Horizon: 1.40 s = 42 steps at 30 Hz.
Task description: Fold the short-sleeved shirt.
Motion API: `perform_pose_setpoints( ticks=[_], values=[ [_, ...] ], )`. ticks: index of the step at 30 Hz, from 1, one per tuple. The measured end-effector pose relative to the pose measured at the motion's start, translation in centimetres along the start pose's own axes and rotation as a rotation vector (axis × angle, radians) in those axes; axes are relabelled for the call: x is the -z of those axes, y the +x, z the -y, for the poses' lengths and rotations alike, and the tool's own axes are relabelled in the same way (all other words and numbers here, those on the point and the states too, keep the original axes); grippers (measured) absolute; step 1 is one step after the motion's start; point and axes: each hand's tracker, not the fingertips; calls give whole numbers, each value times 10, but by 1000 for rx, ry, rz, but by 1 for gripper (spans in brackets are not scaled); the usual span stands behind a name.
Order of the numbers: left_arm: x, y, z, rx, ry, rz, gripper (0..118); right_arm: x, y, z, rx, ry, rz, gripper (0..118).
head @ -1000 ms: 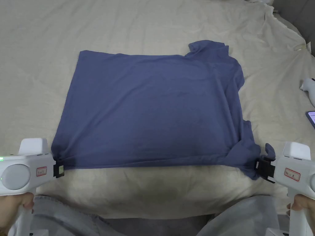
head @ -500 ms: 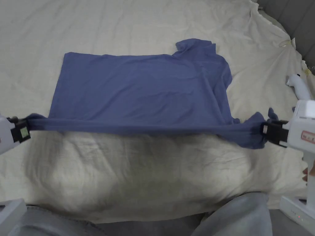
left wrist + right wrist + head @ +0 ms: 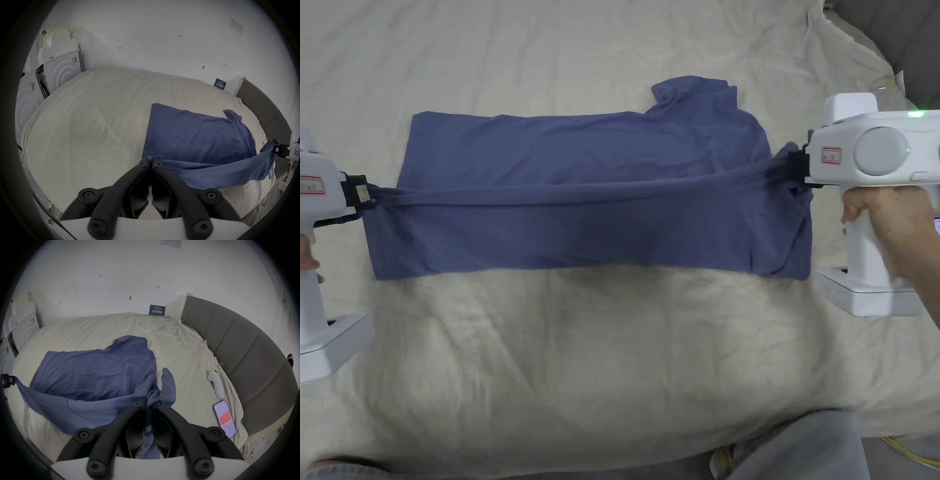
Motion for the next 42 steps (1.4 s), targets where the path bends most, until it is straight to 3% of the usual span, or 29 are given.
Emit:
perform_pose_setpoints(
  ticks=[5, 12, 14, 15, 16, 17, 18, 19, 20, 21, 26, 30, 35, 36, 40, 42],
  values=[
    [51, 3, -9, 21, -57, -34, 0, 51, -20, -14, -42, -80, 21, 5],
    [106, 14, -5, 66, -167, -74, 2, 103, -26, 0, 9, -223, 34, 5],
    [111, 19, 0, 86, -190, -92, 26, 110, -25, 5, 31, -246, 42, 5],
    [113, 20, 0, 101, -205, -128, 43, 112, -24, 6, 45, -257, 41, 6],
    [113, 20, -1, 97, -202, -128, 70, 110, -22, 7, 61, -260, 34, 10],
    [108, 19, -1, 96, -190, -131, 85, 107, -20, 7, 86, -249, 30, 26],
    [101, 18, -3, 88, -155, -133, 97, 102, -17, 6, 111, -226, 17, 54],
    [92, 17, -7, 77, -106, -134, 104, 95, -14, 4, 121, -205, 17, 92],
    [82, 16, -11, 65, -62, -131, 105, 86, -10, 1, 131, -166, 29, 105],
    [72, 14, -15, 58, -30, -126, 106, 73, -6, -3, 134, -110, 26, 109],
    [3, 10, -23, 7, 187, -104, 107, -4, 10, -4, 89, 89, -5, 108],
    [-48, 18, 2, 54, 294, -63, 118, -73, 15, 22, 106, 267, -25, 109],
    [-91, 31, 54, 133, 372, -37, 115, -133, 11, 69, 123, 431, -8, 113],
    [-96, 32, 62, 137, 372, -30, 111, -138, 10, 77, 117, 434, -21, 113],
    [-110, 31, 99, 147, 386, -2, 67, -155, 5, 112, 140, 440, -49, 108],
    [-111, 30, 109, 138, 375, 1, 59, -160, 3, 131, 155, 432, -59, 105]
  ],
)
